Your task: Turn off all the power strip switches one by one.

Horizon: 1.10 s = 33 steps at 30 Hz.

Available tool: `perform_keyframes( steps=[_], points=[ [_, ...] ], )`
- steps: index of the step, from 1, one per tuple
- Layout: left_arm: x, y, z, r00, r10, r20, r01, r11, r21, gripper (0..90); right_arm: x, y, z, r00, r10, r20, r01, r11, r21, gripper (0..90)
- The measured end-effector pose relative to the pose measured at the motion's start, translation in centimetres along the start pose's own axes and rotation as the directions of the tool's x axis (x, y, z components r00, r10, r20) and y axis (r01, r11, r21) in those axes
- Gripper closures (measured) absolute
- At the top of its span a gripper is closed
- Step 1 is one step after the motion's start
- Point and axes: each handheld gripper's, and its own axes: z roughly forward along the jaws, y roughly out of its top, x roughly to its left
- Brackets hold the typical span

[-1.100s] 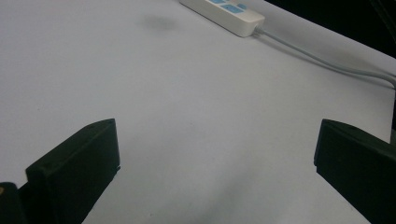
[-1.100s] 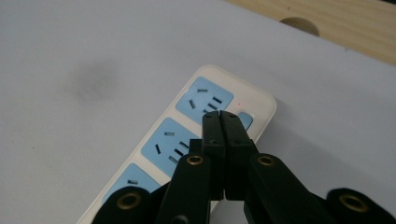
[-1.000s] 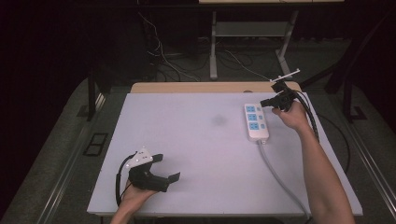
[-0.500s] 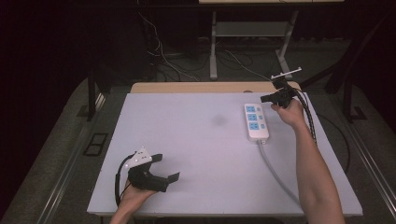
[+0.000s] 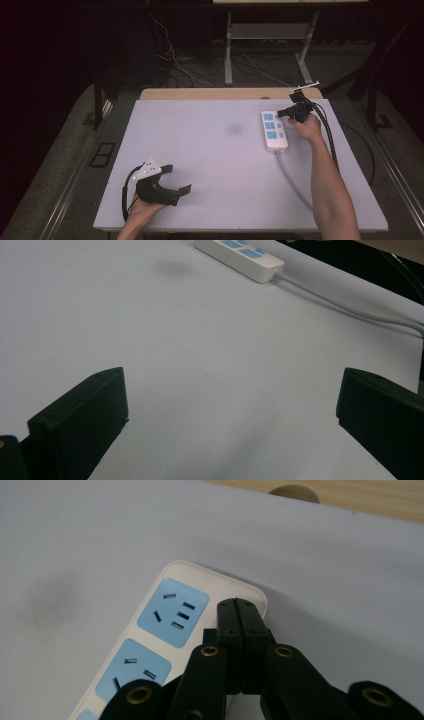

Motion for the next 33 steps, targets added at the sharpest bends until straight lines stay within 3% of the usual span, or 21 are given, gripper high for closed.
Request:
perform_keyframes(
  steps=[3,9,13,17,22,33],
  points=[
    [0.0,0.0,0.1,1.0000,0.000,0.000,0.000,1.0000,0.004,0.0,-0.2,-0.3,0.0,0.9993,0.029,-0.025,-0.030,0.999,-0.025,89.9],
    [-0.1,0.0,0.1,1.0000,0.000,0.000,0.000,1.0000,0.005,0.0,0.0,-0.5,0.1,0.9997,0.016,-0.021,-0.017,0.999,-0.034,89.8],
    [-0.1,0.0,0.2,1.0000,0.001,0.000,-0.001,1.0000,0.006,0.0,0.0,-0.6,0.2,0.9987,0.014,-0.049,-0.016,0.999,-0.042,89.8],
    [-0.2,0.0,0.1,1.0000,0.002,0.001,-0.002,1.0000,0.005,0.0,0.5,-0.6,0.2,0.9996,-0.027,-0.001,0.027,0.999,-0.046,90.0],
    [-0.1,-0.1,0.1,1.0000,0.000,-0.002,0.000,1.0000,0.003,0.0,0.2,-0.8,0.2,0.9997,0.012,-0.023,-0.013,0.998,-0.060,90.0],
    [-0.2,-0.1,0.1,1.0000,-0.001,-0.002,0.001,1.0000,0.007,0.0,0.3,-1.2,0.2,0.9998,0.019,-0.008,-0.020,0.997,-0.078,90.0]
  ],
)
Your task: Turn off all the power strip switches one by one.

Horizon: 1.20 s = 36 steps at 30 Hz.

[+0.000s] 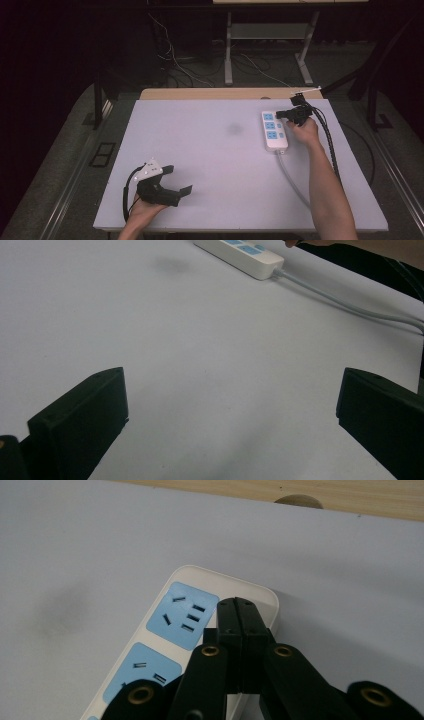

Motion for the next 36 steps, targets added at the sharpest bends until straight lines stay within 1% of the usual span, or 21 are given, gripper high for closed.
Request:
perform_keyframes(
  steps=[4,9,10,12,13,15,16,17,18,19,22,24,25,27,28,30,33,36],
  points=[
    [0.1,0.0,0.0,1.0000,-0.002,-0.002,0.002,1.0000,0.002,0.0,0.0,-0.1,0.0,1.0000,-0.002,-0.003,0.002,1.000,-0.010,90.0],
    [0.1,0.0,0.1,1.0000,0.003,-0.001,-0.003,1.0000,0.007,0.0,-0.3,-0.3,0.0,0.9995,0.024,-0.022,-0.024,0.999,-0.023,90.0],
    [0.1,0.0,0.1,1.0000,0.003,-0.001,-0.003,1.0000,0.008,0.0,-0.4,-0.4,0.0,0.9991,0.028,-0.031,-0.029,0.999,-0.024,90.0],
    [0.1,0.0,0.2,1.0000,0.000,-0.001,0.000,1.0000,0.007,0.0,-0.6,-0.5,0.0,0.9958,0.059,-0.070,-0.060,0.998,-0.015,90.0],
    [0.1,0.0,0.2,1.0000,-0.001,-0.001,0.001,1.0000,0.007,0.0,-0.5,-0.5,-0.1,0.9962,0.054,-0.068,-0.055,0.998,-0.009,90.0],
    [0.2,0.0,0.3,1.0000,-0.001,-0.001,0.001,1.0000,0.009,0.0,-0.3,-0.3,-0.2,0.9984,0.034,-0.045,-0.034,0.999,0.002,90.0],
    [0.2,0.0,0.3,1.0000,0.000,0.000,0.000,0.9999,0.012,0.0,-0.1,-0.2,-0.3,0.9989,0.020,-0.044,-0.020,1.000,-0.008,90.0],
    [0.2,0.0,0.3,1.0000,0.001,0.000,-0.001,0.9999,0.012,0.0,-0.1,-0.2,-0.3,0.9989,0.020,-0.044,-0.020,1.000,-0.008,90.0],
    [0.1,0.0,0.3,1.0000,0.002,0.000,-0.002,0.9999,0.013,0.0,-0.2,-0.2,-0.5,0.9986,0.032,-0.042,-0.033,0.999,-0.016,90.0],
    [0.1,0.0,0.3,1.0000,0.003,-0.001,-0.003,0.9999,0.013,0.0,-0.1,-0.2,-0.5,0.9994,0.021,-0.029,-0.021,1.000,-0.010,90.0],
    [0.2,0.0,0.3,1.0000,0.000,-0.001,0.000,0.9999,0.010,0.0,0.0,-0.1,-0.6,0.9999,-0.003,-0.014,0.003,1.000,-0.006,90.0],
    [0.2,0.0,0.3,1.0000,-0.001,-0.001,0.001,1.0000,0.010,0.0,0.1,-0.2,-0.8,0.9998,-0.008,-0.018,0.007,1.000,-0.015,89.9],
    [0.2,0.0,0.3,1.0000,-0.001,0.000,0.001,1.0000,0.009,0.0,0.1,-0.3,-1.0,0.9997,-0.005,-0.022,0.004,0.999,-0.034,89.9],
    [0.2,0.0,0.3,1.0000,0.000,0.002,0.000,1.0000,0.009,0.0,0.2,-0.3,-1.4,0.9995,-0.001,-0.032,-0.001,0.999,-0.054,89.9],
    [0.2,0.0,0.3,1.0000,0.001,0.003,-0.001,1.0000,0.009,0.0,0.3,-0.3,-1.6,0.9995,-0.002,-0.032,0.000,0.999,-0.053,89.9],
    [0.2,0.0,0.3,1.0000,0.002,0.004,-0.002,1.0000,0.009,0.0,0.6,-0.4,-2.1,0.9995,-0.017,-0.028,0.016,0.999,-0.045,89.7],
    [0.1,0.0,0.3,1.0000,0.001,0.006,-0.001,1.0000,0.009,0.0,1.5,-0.7,-3.4,0.9983,-0.050,-0.030,0.049,0.997,-0.059,86.3],
    [0.0,0.0,0.3,0.9999,0.003,0.010,-0.003,0.9999,0.011,0.0,2.0,-1.1,-4.4,0.9974,-0.060,-0.040,0.057,0.996,-0.070,83.5]
  ],
)
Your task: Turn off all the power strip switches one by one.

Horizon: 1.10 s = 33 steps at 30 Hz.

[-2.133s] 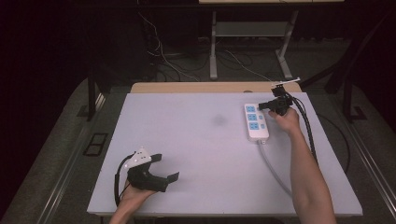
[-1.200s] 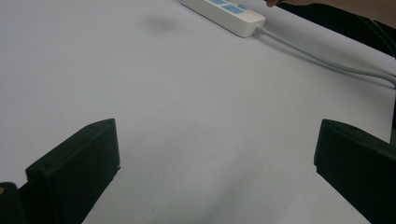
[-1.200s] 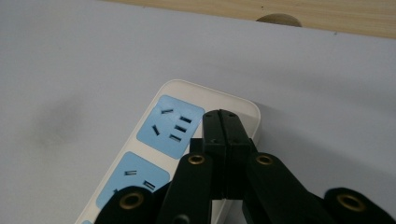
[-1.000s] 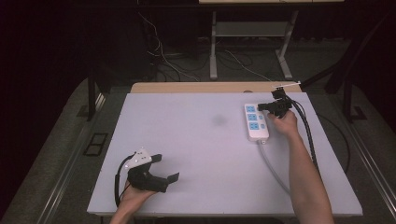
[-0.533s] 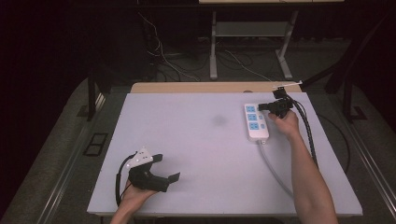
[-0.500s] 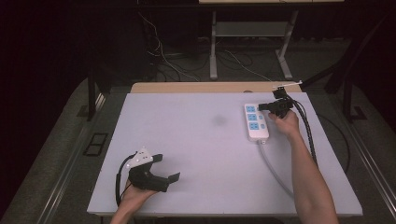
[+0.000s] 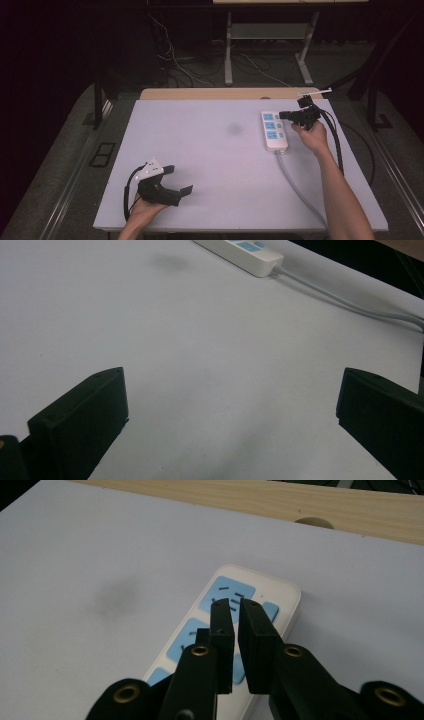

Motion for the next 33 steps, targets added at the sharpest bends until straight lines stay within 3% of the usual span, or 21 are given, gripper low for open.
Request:
perform_keyframes(
  steps=[7,15,22,26,28,29,31,33],
  points=[
    [-0.3,0.0,0.0,1.0000,0.006,0.001,-0.006,1.0000,-0.003,0.0,0.9,-1.3,-2.0,0.9999,-0.010,-0.013,0.010,1.000,-0.013,77.0],
    [-0.4,0.1,0.0,1.0000,0.002,0.002,-0.002,1.0000,-0.008,0.0,1.7,-2.5,-4.3,0.9996,0.011,-0.026,-0.012,0.999,-0.046,64.0],
    [-0.5,0.1,-0.1,1.0000,0.002,0.004,-0.002,0.9999,-0.015,0.0,2.6,-3.4,-6.2,0.9985,0.050,-0.021,-0.052,0.996,-0.079,38.3],
    [-0.5,0.1,-0.1,1.0000,-0.001,0.007,0.001,0.9999,-0.017,0.0,3.5,-4.1,-7.5,0.9978,0.036,-0.056,-0.041,0.994,-0.101,12.5],
    [-0.5,0.1,-0.1,1.0000,-0.001,0.009,0.001,0.9999,-0.017,0.0,3.9,-4.5,-8.0,0.9965,0.029,-0.079,-0.037,0.993,-0.108,10.4],
    [-0.5,0.1,-0.1,1.0000,-0.001,0.009,0.001,0.9999,-0.016,0.0,4.3,-4.8,-8.3,0.9959,0.021,-0.088,-0.031,0.994,-0.108,0.2],
    [-0.6,0.1,0.0,1.0000,-0.001,0.009,0.001,0.9999,-0.017,0.0,5.0,-5.2,-8.8,0.9972,-0.009,-0.074,0.001,0.993,-0.116,0.1],
    [-0.6,0.1,0.0,0.9999,-0.002,0.010,0.002,0.9998,-0.018,0.0,5.7,-5.7,-9.2,0.9952,-0.041,-0.089,0.031,0.993,-0.115,0.1]
  ],
)
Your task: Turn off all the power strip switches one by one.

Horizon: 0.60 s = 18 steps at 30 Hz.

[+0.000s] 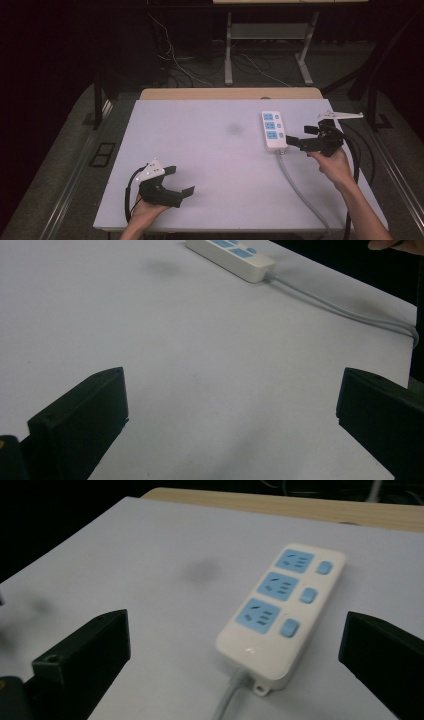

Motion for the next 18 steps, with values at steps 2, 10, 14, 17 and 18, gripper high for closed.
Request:
perform_keyframes(
  steps=[2,10,14,17,18],
  points=[
    [0.0,0.0,0.0,1.0000,0.001,0.000,-0.001,1.0000,0.001,0.0,0.8,-0.4,-0.3,0.9997,-0.019,-0.011,0.020,1.000,0.013,0.1],
    [-0.1,0.0,-0.1,1.0000,0.000,0.001,0.000,1.0000,-0.005,0.0,3.2,-2.9,-1.0,0.9953,-0.044,-0.086,0.046,0.999,0.020,0.2],
    [-0.1,0.0,-0.1,1.0000,0.002,0.002,-0.002,1.0000,-0.005,0.0,4.1,-4.7,-1.2,0.9925,-0.059,-0.107,0.062,0.998,0.025,0.2],
    [-0.1,0.0,0.0,1.0000,0.002,0.003,-0.002,1.0000,-0.003,0.0,4.7,-6.3,-1.5,0.9904,-0.050,-0.129,0.054,0.998,0.032,0.2],
    [-0.1,0.0,0.0,1.0000,0.001,0.003,-0.001,1.0000,-0.002,0.0,4.9,-6.8,-1.6,0.9904,-0.053,-0.127,0.058,0.998,0.035,0.2]
  ],
)
